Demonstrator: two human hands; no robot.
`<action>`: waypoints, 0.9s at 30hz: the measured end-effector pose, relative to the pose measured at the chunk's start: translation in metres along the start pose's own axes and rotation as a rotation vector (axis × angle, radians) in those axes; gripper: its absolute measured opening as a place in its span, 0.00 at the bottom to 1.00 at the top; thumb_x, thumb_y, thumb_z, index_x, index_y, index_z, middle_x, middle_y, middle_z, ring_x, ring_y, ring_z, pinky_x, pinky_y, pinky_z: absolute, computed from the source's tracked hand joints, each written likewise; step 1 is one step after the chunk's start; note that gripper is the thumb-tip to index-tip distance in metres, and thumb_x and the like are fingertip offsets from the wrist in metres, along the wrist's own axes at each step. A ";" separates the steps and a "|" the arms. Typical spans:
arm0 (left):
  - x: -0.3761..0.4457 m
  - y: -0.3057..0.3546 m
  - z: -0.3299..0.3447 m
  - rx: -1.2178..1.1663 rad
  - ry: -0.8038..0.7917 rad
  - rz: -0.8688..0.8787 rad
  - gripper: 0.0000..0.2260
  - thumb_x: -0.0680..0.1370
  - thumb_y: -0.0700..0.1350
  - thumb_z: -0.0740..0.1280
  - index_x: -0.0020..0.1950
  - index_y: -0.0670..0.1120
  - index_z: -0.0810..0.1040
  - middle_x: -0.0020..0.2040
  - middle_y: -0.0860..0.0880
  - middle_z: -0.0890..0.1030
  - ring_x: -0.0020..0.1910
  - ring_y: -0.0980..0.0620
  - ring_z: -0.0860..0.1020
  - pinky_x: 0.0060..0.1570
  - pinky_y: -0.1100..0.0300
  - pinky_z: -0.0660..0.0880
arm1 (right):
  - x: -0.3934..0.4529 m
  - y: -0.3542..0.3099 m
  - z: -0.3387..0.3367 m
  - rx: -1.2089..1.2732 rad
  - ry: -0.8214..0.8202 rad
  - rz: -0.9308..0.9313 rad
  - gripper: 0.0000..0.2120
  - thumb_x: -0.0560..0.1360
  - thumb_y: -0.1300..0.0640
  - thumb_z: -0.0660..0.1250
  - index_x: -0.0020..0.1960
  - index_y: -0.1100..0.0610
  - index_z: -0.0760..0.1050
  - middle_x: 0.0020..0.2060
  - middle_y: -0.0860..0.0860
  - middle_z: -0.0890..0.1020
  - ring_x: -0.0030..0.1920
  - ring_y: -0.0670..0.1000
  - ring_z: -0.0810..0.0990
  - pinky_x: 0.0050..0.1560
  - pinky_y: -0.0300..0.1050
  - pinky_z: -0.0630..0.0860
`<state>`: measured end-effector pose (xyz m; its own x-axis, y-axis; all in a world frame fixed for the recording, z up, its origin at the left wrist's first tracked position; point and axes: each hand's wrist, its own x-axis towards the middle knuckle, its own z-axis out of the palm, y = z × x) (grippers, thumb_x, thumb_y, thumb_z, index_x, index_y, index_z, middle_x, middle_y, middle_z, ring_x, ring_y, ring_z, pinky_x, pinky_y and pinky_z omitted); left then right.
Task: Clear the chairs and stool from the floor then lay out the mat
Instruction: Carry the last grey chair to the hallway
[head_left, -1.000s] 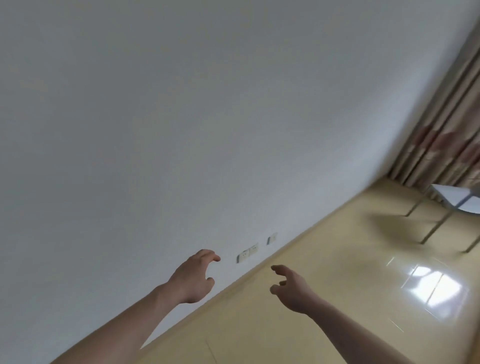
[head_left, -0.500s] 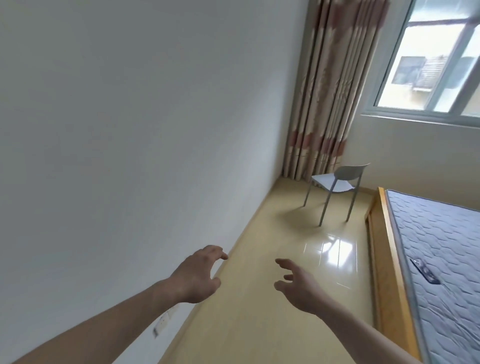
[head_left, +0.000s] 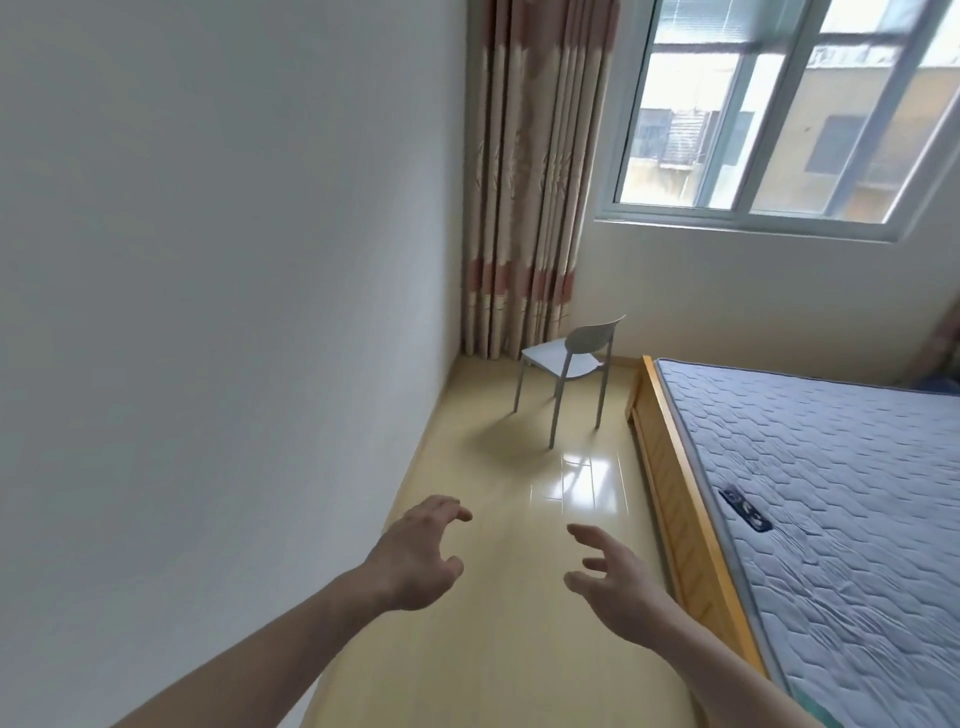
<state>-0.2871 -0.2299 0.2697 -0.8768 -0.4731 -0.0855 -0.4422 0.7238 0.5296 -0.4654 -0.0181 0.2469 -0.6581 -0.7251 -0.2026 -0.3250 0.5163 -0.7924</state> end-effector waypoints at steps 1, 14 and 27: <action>0.016 0.003 0.002 -0.006 -0.001 0.004 0.25 0.76 0.46 0.65 0.73 0.55 0.69 0.75 0.60 0.64 0.73 0.57 0.66 0.71 0.60 0.65 | 0.011 0.005 -0.006 0.011 0.001 0.011 0.29 0.76 0.54 0.69 0.75 0.43 0.67 0.69 0.40 0.73 0.64 0.44 0.76 0.55 0.40 0.77; 0.243 0.012 0.009 0.005 0.015 -0.090 0.25 0.76 0.47 0.65 0.74 0.55 0.68 0.75 0.60 0.64 0.73 0.57 0.66 0.71 0.60 0.65 | 0.223 0.043 -0.111 0.054 -0.042 0.011 0.28 0.77 0.55 0.68 0.75 0.42 0.67 0.69 0.40 0.72 0.65 0.44 0.74 0.49 0.35 0.73; 0.438 0.005 0.001 -0.044 0.057 -0.196 0.25 0.76 0.47 0.65 0.73 0.56 0.68 0.74 0.61 0.64 0.73 0.58 0.66 0.71 0.60 0.66 | 0.440 0.047 -0.197 0.017 -0.099 -0.022 0.28 0.76 0.53 0.69 0.74 0.41 0.67 0.68 0.40 0.73 0.64 0.42 0.74 0.47 0.33 0.74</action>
<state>-0.6739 -0.4328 0.2342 -0.7622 -0.6313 -0.1432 -0.5936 0.5933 0.5438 -0.9043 -0.2234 0.2332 -0.5802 -0.7782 -0.2404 -0.3268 0.4928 -0.8065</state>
